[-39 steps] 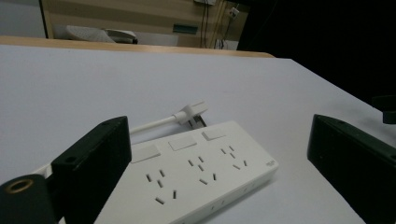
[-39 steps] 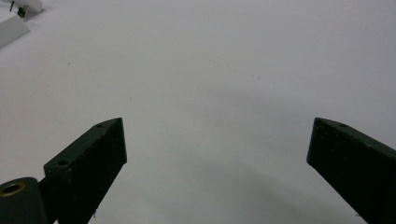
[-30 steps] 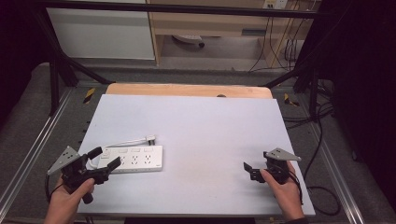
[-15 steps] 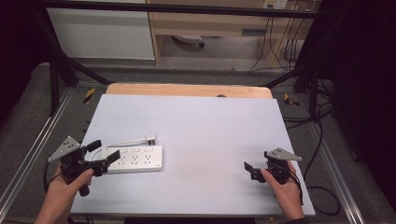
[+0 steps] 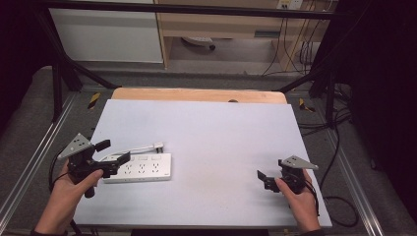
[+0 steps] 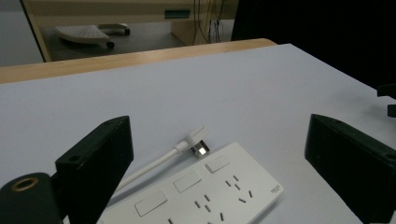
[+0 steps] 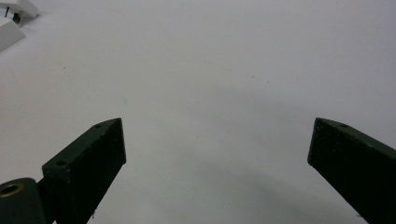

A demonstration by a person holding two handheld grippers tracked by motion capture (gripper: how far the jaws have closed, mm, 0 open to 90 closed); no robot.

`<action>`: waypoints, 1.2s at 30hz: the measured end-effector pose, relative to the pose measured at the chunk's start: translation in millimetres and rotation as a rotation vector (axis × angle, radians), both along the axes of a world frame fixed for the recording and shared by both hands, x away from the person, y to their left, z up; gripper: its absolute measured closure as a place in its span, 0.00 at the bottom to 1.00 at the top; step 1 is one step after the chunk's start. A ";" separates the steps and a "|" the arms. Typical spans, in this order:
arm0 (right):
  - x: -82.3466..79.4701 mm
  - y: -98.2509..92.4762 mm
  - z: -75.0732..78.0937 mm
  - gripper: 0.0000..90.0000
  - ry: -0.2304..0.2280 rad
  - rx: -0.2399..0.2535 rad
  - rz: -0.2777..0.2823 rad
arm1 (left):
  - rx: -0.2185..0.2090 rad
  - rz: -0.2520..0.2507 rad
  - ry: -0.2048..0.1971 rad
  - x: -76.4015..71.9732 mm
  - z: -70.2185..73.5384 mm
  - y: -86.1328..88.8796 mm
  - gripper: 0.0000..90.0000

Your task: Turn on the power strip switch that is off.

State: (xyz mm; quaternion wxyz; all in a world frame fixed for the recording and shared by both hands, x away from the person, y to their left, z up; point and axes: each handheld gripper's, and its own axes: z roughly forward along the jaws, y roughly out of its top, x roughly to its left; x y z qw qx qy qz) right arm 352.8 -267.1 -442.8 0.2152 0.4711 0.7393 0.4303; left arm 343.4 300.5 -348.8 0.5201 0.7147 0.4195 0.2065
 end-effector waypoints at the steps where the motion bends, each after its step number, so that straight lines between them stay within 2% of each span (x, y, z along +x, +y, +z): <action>1: 0.0 0.0 0.0 0.05 0.000 0.001 -0.001 | 0.003 -0.003 -0.001 0.5 0.5 -1.2 0.09; 20: -0.3 -0.1 0.9 0.05 -0.005 0.013 -0.001 | 0.041 -0.034 -0.011 12.7 9.0 -15.8 0.09; 23: -0.2 0.0 0.7 0.05 -0.003 0.010 0.000 | 0.069 -0.027 -0.022 16.8 11.9 -20.5 0.09; 32: -0.1 0.0 0.6 0.05 0.000 0.012 -0.001 | 0.055 -0.040 -0.023 28.5 15.9 -33.1 0.08; 36: -0.3 0.2 1.0 0.05 -0.004 0.009 0.002 | 0.072 -0.043 -0.019 34.8 14.8 -38.6 0.08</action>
